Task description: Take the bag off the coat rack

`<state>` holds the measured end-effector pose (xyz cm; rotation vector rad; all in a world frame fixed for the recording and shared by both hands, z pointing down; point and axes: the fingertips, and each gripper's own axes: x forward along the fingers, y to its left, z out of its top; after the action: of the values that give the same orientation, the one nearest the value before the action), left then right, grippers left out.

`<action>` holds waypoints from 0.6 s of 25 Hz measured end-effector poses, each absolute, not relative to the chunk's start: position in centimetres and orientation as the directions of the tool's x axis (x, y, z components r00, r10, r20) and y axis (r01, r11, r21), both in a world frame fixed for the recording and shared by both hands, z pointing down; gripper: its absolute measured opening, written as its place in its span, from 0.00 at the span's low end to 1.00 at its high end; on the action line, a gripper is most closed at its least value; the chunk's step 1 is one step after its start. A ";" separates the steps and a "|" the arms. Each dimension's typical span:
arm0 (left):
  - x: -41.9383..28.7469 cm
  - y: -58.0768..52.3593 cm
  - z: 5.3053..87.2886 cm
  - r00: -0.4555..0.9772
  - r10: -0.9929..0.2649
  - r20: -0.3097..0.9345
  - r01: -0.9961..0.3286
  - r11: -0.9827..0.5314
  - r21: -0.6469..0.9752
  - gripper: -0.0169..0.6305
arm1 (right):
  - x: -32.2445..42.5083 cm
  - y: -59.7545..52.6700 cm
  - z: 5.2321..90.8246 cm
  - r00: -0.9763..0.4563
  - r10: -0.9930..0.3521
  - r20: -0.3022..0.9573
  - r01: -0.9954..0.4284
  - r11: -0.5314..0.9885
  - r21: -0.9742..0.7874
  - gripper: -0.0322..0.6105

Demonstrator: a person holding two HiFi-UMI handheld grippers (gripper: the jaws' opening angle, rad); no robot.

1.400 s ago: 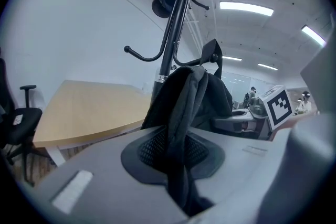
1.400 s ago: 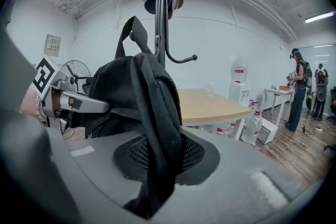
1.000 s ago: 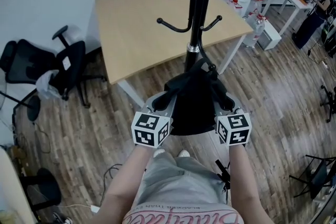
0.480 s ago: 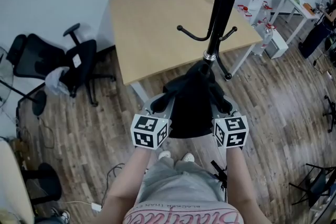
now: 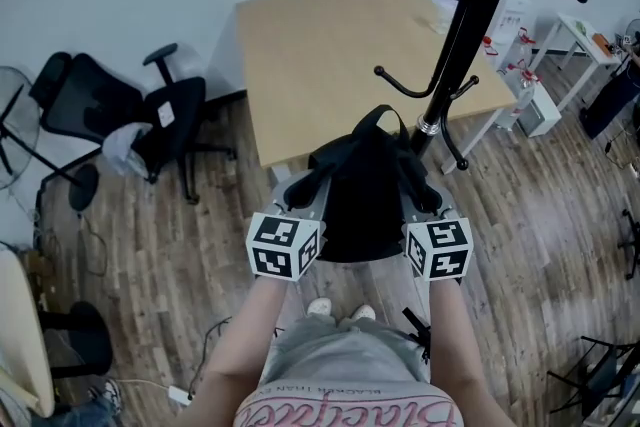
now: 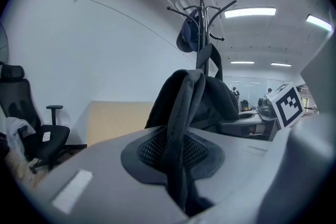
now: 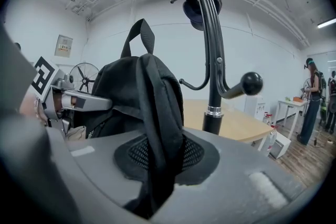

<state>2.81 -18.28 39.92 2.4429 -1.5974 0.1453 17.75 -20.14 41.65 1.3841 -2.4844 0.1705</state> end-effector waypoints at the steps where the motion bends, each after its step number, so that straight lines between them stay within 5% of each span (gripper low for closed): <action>1: 2.4 -18.4 39.5 0.395 -0.898 0.192 -0.918 -0.377 0.124 0.13 | 17.3 -20.3 41.2 -0.499 -0.812 0.302 -0.844 0.534 0.043 0.16; 15: -2.5 -18.6 32.7 0.287 -0.958 0.028 -0.958 -0.287 -0.012 0.13 | 12.3 -21.3 34.5 -0.560 -0.816 0.143 -0.807 0.577 0.129 0.15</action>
<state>-2.51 -18.55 32.75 2.5145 -1.8712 0.0468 12.30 -21.26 34.47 1.3627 -2.6196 -0.0718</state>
